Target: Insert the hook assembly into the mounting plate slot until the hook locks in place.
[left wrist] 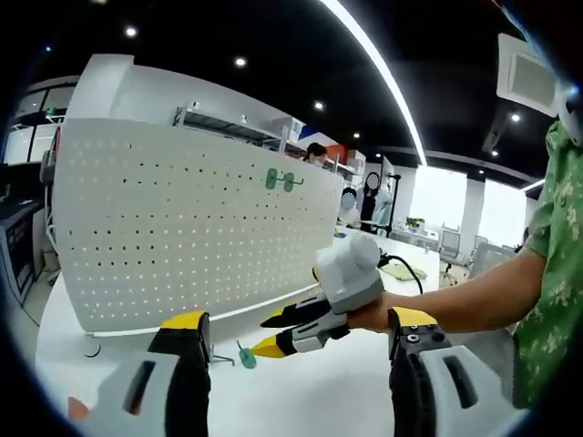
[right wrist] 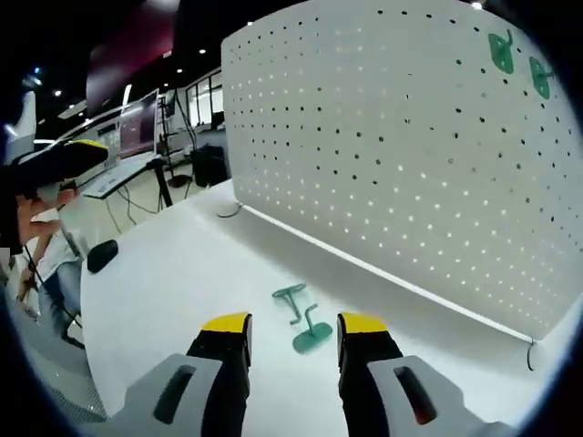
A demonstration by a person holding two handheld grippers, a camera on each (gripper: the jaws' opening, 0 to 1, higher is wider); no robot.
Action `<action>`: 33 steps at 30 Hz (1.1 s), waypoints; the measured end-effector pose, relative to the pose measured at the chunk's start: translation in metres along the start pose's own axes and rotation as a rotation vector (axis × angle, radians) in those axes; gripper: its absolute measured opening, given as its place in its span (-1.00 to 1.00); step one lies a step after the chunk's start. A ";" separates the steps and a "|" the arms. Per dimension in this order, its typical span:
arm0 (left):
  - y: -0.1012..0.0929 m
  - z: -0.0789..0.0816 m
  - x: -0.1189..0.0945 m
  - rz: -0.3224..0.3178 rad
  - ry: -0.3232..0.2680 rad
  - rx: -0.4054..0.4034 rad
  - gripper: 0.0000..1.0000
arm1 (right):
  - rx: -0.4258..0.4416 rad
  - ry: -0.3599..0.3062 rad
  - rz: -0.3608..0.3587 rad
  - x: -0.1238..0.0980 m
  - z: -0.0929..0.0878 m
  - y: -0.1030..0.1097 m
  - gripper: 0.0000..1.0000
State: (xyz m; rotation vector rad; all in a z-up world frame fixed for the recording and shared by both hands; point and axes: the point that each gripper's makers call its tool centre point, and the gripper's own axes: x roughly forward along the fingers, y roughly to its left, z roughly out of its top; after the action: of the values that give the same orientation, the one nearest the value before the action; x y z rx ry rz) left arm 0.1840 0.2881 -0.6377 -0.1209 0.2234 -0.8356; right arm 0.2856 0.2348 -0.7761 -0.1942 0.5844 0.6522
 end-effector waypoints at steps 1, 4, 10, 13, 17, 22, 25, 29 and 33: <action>0.000 -0.001 0.000 0.000 0.002 -0.001 0.64 | 0.003 0.008 -0.002 0.003 -0.001 0.000 -0.27; 0.002 -0.002 0.000 0.001 0.004 -0.003 0.64 | 0.008 0.020 -0.005 0.009 -0.005 -0.002 -0.32; 0.005 -0.005 0.001 0.001 0.007 -0.008 0.63 | 0.026 0.043 -0.017 0.020 -0.007 -0.007 -0.41; 0.006 -0.006 0.002 -0.001 0.009 -0.010 0.62 | 0.036 0.057 -0.020 0.026 -0.010 -0.008 -0.43; 0.007 -0.008 0.003 -0.002 0.012 -0.013 0.62 | 0.047 0.064 -0.026 0.032 -0.010 -0.009 -0.50; 0.010 -0.010 0.003 -0.002 0.013 -0.019 0.62 | 0.067 0.080 -0.038 0.041 -0.013 -0.012 -0.53; 0.012 -0.011 0.003 0.000 0.013 -0.022 0.62 | 0.080 0.097 -0.042 0.045 -0.017 -0.013 -0.56; 0.015 -0.013 0.003 0.001 0.018 -0.027 0.62 | 0.094 0.105 -0.040 0.049 -0.019 -0.012 -0.57; 0.017 -0.014 0.004 0.002 0.019 -0.031 0.62 | 0.103 0.111 -0.049 0.052 -0.019 -0.014 -0.59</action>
State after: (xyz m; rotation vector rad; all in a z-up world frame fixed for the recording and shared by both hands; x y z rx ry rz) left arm 0.1948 0.2961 -0.6554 -0.1414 0.2540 -0.8321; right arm 0.3192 0.2439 -0.8215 -0.1489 0.7163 0.5650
